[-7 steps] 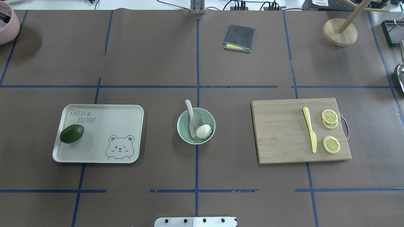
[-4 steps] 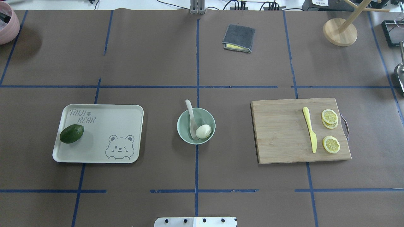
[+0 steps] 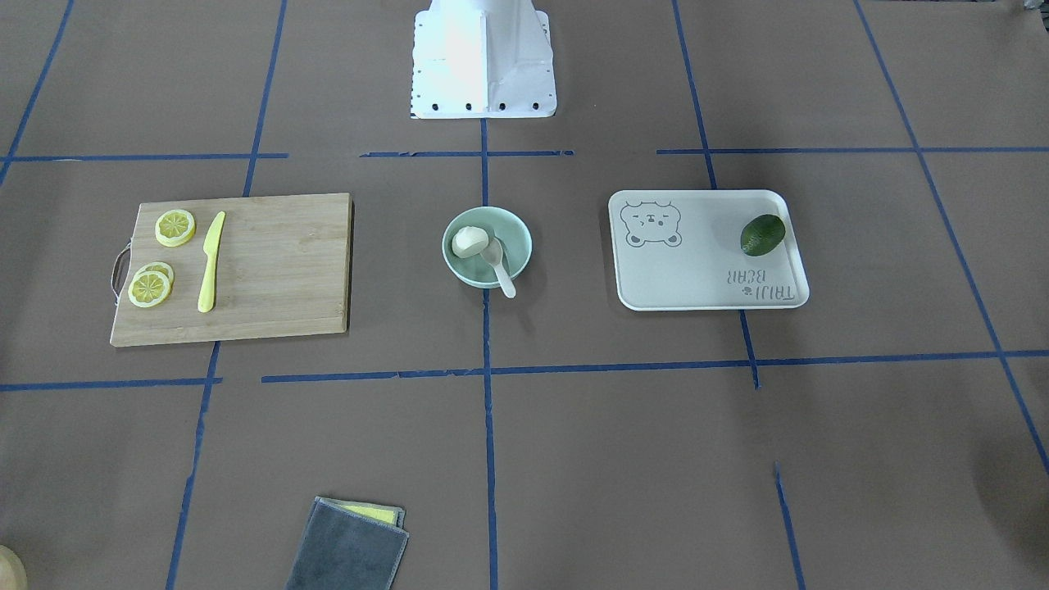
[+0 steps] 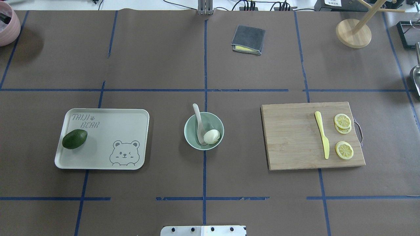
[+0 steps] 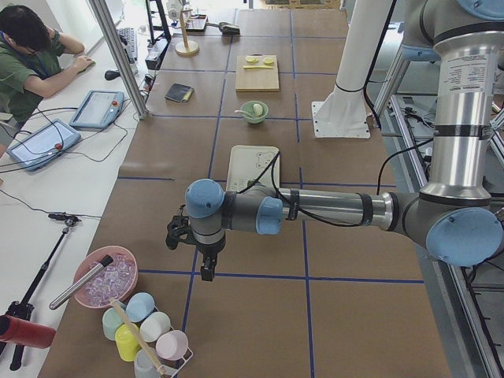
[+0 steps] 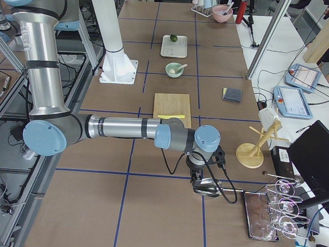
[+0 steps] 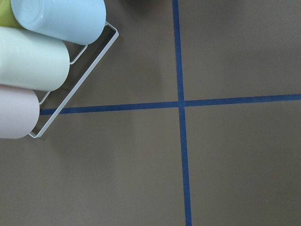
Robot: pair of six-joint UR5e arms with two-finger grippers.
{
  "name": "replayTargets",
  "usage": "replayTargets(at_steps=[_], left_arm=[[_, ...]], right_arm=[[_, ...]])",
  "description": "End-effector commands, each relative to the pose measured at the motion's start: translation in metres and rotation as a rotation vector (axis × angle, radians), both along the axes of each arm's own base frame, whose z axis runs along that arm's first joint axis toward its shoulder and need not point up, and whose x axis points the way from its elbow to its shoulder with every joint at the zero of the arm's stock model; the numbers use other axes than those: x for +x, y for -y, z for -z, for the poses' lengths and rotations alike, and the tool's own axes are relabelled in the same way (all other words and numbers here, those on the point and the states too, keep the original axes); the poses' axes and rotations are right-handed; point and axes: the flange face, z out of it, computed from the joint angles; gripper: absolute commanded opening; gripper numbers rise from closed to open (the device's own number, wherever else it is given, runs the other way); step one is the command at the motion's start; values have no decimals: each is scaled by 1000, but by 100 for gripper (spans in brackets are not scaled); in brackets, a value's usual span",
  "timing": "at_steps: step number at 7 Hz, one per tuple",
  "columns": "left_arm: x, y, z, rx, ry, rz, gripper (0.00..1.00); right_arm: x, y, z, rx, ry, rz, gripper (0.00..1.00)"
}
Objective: Put spoon and bun in bowl
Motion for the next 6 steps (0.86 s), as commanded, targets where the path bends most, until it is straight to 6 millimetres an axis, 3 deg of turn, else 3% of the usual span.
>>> replayTargets(at_steps=[1, 6], left_arm=[[0, 0, 0, 0, 1, 0, 100], [0, 0, 0, -2, 1, 1, 100]], right_arm=[[0, -7, -16, 9, 1, -85, 100], [-3, -4, -8, 5, 52, -102, 100]])
